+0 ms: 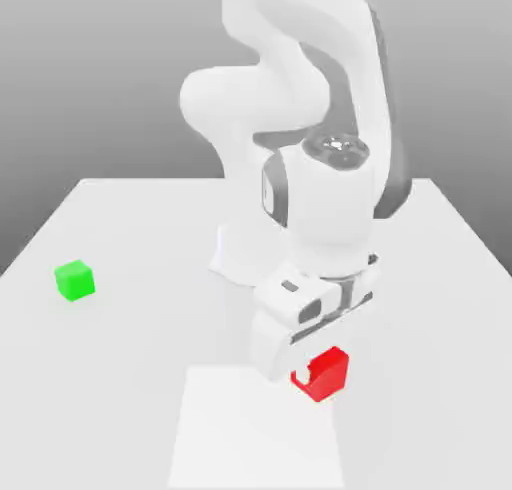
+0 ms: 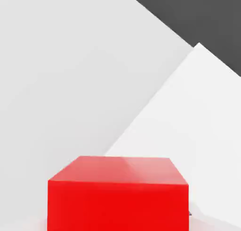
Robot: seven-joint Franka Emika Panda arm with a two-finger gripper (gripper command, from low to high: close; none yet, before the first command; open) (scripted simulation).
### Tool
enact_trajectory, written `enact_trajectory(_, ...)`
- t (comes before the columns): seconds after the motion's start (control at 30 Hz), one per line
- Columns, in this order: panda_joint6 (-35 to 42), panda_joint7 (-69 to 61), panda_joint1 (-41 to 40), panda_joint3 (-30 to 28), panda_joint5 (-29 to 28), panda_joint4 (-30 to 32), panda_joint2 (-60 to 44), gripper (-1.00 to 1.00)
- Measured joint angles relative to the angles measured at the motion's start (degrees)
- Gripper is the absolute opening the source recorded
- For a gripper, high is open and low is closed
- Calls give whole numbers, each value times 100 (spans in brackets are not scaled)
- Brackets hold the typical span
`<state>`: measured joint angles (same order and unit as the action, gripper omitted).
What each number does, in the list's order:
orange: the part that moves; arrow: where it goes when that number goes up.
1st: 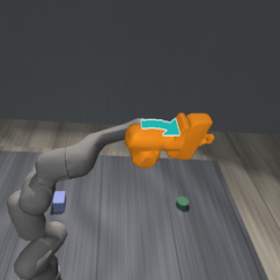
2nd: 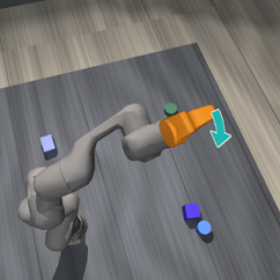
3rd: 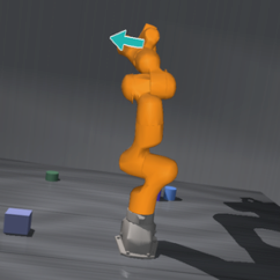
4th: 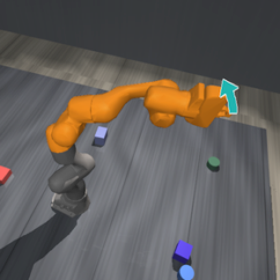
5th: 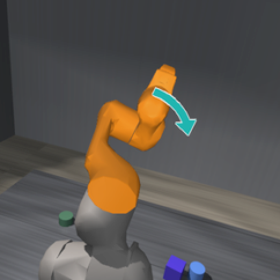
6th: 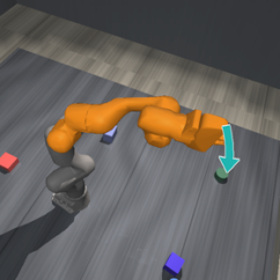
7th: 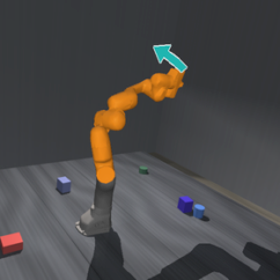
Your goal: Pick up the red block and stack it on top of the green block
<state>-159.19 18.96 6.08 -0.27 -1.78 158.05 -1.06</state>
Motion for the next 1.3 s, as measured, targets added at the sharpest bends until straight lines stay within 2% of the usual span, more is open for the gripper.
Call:
enact_trajectory(0.47, 465, 1589, -2831, -1597, -1140, 369, 971, -100)
enact_trajectory(0.87, 704, 2550, -5193, -3093, -1517, 732, 1558, -100)
enact_trajectory(0.97, 592, 2534, -5297, -3266, -1407, 762, 1481, -100)
enact_trajectory(1.3, 20, 2075, -4888, -3547, -709, 761, 899, -100)
